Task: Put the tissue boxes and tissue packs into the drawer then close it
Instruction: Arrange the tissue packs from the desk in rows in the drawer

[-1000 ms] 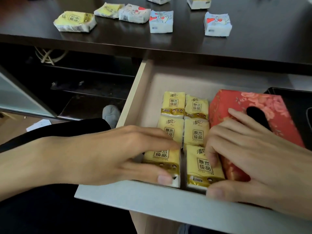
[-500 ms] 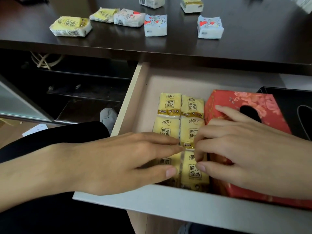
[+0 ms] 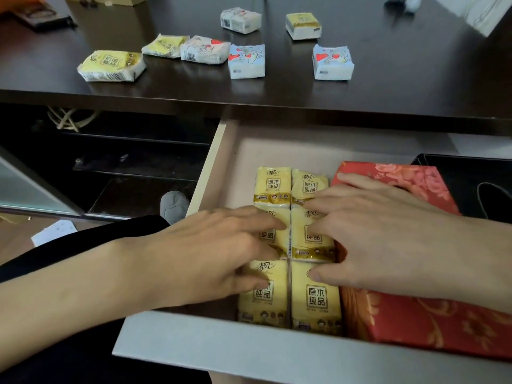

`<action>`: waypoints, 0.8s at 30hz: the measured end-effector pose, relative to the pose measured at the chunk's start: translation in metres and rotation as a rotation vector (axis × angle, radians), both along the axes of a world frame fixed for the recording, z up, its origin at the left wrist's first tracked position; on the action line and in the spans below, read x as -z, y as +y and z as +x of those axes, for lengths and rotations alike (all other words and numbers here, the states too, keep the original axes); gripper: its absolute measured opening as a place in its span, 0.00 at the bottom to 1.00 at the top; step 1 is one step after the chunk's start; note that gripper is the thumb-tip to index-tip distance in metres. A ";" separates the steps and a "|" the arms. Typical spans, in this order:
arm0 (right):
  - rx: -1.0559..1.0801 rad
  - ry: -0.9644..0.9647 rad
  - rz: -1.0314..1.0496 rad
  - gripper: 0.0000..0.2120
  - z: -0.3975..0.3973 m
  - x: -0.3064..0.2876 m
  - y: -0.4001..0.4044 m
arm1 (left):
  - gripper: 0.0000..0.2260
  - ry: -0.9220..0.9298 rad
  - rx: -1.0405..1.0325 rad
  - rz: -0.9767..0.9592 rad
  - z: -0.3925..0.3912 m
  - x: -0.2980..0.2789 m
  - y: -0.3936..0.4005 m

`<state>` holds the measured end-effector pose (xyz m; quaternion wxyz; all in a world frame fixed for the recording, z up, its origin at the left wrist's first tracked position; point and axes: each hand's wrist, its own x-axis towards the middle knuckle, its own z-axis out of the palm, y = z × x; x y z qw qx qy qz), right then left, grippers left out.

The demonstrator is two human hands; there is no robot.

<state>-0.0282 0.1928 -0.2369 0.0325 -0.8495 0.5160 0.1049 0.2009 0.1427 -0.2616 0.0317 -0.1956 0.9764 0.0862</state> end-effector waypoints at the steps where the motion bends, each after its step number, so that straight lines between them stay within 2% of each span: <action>1: -0.001 0.019 -0.015 0.32 0.000 0.002 0.000 | 0.19 0.003 0.000 -0.014 -0.001 0.002 0.000; 4: -0.004 0.043 -0.025 0.28 0.003 0.002 0.000 | 0.20 0.005 -0.019 -0.033 -0.005 0.003 0.000; 7: 0.015 0.025 -0.015 0.28 0.001 -0.001 -0.002 | 0.23 0.010 -0.036 -0.054 -0.009 -0.002 -0.005; 12: 0.156 -0.015 -0.129 0.26 -0.023 -0.015 -0.048 | 0.29 0.094 -0.164 -0.046 -0.019 -0.017 -0.045; 15: 0.266 -0.032 0.006 0.15 -0.031 -0.008 -0.075 | 0.32 0.011 -0.226 0.006 -0.033 -0.014 -0.070; 17: 0.323 -0.069 0.097 0.11 -0.030 0.002 -0.081 | 0.31 -0.038 -0.245 0.017 -0.039 -0.007 -0.075; 24: 0.324 -0.136 0.055 0.17 -0.034 0.012 -0.081 | 0.26 -0.036 -0.237 -0.065 -0.037 0.005 -0.072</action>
